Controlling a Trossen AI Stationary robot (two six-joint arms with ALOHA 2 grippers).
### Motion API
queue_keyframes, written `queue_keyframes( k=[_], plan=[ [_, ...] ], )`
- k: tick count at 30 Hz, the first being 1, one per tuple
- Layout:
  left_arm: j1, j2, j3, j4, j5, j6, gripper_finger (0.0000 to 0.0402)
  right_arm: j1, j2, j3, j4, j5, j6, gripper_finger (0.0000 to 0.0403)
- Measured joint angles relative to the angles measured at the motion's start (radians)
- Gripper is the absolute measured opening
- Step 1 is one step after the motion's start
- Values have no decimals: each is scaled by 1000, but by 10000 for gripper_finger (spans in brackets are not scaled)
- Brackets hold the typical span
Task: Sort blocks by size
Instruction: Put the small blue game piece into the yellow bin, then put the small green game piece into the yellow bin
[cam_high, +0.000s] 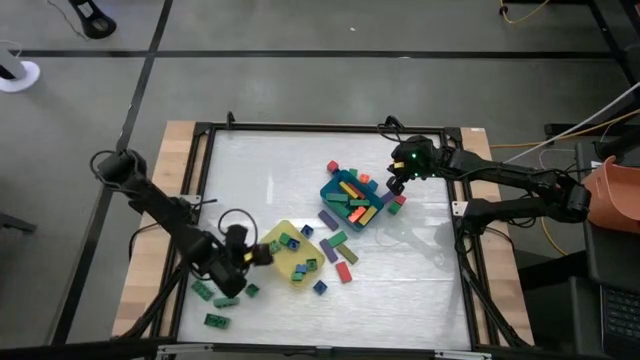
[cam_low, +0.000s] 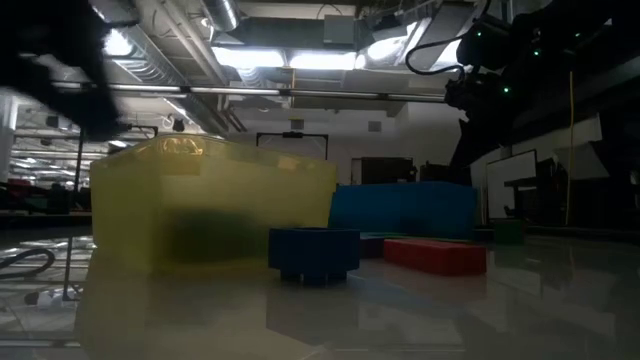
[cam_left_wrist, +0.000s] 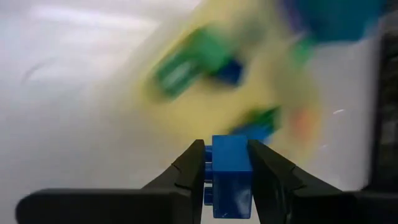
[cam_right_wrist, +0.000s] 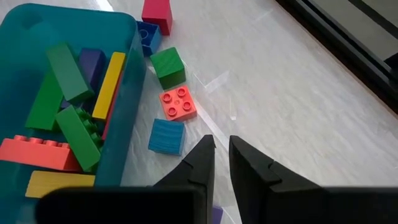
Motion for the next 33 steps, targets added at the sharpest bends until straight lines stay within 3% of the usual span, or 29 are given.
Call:
queue_keyframes(
  k=[4, 8, 13, 18, 22, 26, 33],
  plan=[
    [91, 23, 1, 87, -124, 203, 96, 0, 0, 0, 0, 0, 0, 51],
    [184, 39, 1, 168, -103, 499, 118, 0, 0, 0, -2, 0, 0, 51],
    [285, 40, 1, 283, 100, 812, 148, 0, 0, 0, -2, 0, 0, 51],
    [328, 40, 1, 368, 464, 1045, 166, 0, 0, 0, -2, 0, 0, 51],
    [315, 40, 1, 371, 756, 951, 168, 0, 0, 0, -3, 0, 0, 51],
    [280, 40, 1, 371, 946, 756, 168, 0, 0, 0, -3, 0, 3, 51],
    [185, 40, 1, 334, 967, 588, 168, 0, 0, 0, -3, 0, 5, 51]
  ],
)
